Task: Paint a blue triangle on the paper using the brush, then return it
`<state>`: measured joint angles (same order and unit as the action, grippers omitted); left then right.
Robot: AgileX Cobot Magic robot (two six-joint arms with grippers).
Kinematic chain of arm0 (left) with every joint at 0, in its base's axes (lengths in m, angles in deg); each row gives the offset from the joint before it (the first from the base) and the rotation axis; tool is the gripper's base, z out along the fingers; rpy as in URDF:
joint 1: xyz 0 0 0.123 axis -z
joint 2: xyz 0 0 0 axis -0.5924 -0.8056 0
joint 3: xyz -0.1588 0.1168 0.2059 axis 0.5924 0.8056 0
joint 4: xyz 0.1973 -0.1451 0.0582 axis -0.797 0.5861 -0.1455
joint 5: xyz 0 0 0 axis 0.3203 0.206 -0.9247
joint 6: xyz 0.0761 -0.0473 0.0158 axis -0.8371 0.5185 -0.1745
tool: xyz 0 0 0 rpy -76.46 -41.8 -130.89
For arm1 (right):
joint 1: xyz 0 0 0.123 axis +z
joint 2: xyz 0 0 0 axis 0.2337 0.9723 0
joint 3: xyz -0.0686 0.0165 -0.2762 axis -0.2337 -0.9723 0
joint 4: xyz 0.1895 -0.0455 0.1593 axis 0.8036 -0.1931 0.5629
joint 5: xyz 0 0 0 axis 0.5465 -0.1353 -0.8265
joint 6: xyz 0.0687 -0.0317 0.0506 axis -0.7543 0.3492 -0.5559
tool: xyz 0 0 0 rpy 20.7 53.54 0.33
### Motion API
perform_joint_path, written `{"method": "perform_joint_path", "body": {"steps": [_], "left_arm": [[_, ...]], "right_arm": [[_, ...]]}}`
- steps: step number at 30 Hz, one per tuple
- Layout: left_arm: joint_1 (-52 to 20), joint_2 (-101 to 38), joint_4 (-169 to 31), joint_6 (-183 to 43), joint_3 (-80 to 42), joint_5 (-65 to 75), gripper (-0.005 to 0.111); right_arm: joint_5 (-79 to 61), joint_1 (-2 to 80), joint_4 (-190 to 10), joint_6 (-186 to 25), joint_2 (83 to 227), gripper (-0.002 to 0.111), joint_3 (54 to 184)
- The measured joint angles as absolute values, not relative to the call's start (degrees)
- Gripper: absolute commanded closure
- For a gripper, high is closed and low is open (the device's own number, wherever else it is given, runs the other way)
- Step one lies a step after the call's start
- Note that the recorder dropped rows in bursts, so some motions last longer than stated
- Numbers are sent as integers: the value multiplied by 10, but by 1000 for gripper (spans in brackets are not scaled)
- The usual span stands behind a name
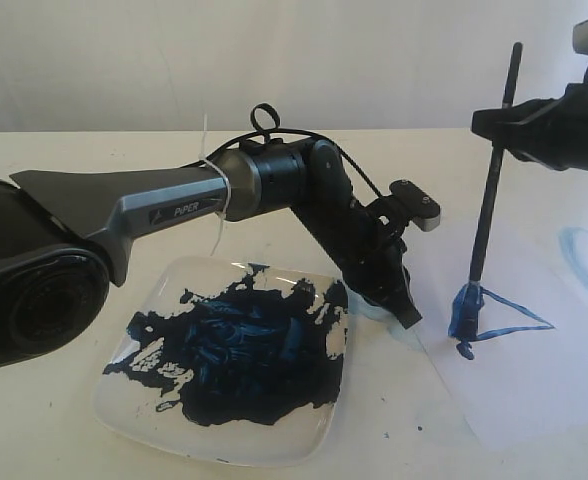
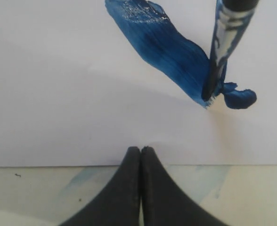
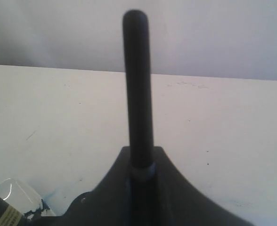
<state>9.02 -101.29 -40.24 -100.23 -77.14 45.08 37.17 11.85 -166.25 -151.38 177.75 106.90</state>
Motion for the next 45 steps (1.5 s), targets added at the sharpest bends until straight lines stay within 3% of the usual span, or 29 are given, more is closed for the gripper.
{"method": "perform_joint_path", "body": {"steps": [45], "left_arm": [[90, -1013, -401, -1002, -771, 452, 107]], "right_arm": [[255, 118, -1674, -1524, 1768, 108, 1069]]}}
